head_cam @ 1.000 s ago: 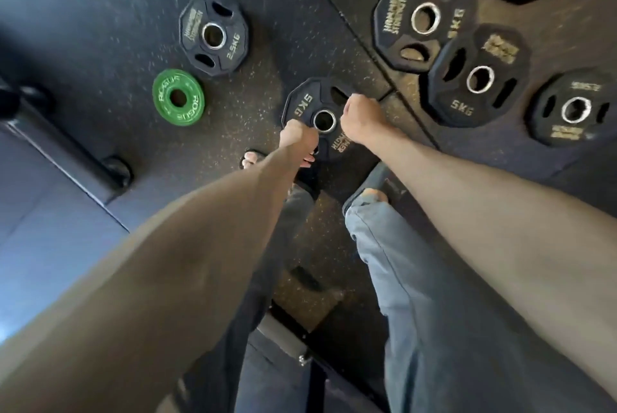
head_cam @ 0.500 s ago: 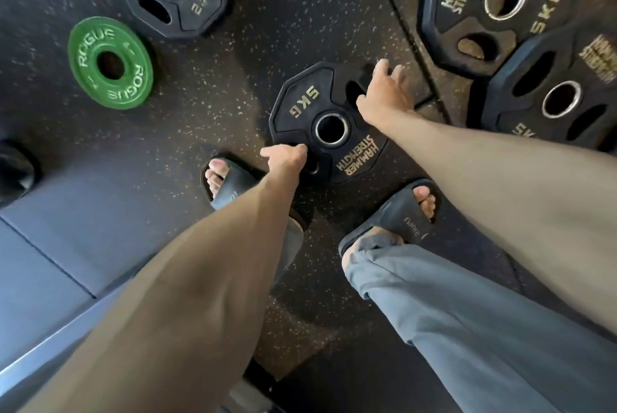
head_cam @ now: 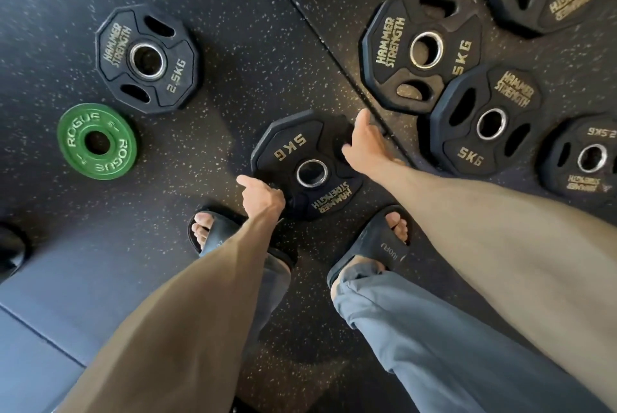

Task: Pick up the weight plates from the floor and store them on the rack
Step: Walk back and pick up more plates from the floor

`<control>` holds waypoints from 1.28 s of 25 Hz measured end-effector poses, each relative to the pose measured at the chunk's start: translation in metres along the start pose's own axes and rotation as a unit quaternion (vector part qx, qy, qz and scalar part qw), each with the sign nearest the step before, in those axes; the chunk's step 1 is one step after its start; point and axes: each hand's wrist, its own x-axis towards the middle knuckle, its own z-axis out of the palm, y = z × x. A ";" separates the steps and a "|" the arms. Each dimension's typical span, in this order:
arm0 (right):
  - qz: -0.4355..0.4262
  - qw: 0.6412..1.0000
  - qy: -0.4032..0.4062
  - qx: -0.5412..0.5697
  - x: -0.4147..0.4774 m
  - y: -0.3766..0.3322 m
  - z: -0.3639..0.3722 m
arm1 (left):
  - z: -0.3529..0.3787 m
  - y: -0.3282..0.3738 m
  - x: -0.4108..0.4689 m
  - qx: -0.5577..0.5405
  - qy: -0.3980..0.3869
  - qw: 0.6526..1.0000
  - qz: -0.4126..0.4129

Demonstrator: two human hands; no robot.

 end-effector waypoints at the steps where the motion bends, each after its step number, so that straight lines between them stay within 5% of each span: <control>1: 0.016 0.999 -0.007 0.034 -0.004 0.003 -0.011 | -0.008 0.007 -0.005 0.020 0.005 1.000 0.020; 12: 0.162 0.958 0.060 0.227 -0.111 0.013 -0.112 | -0.076 0.076 -0.125 0.169 0.017 0.972 0.162; 17: 0.205 0.935 0.108 0.270 -0.167 0.050 -0.172 | -0.080 0.110 -0.194 0.221 -0.040 0.954 0.199; 28: 0.420 0.816 0.108 0.383 -0.158 0.156 -0.212 | 0.013 0.198 -0.237 0.283 -0.138 0.900 0.303; 32: 0.421 0.818 0.121 0.374 -0.123 0.186 -0.209 | 0.055 0.233 -0.229 0.314 -0.124 0.887 0.315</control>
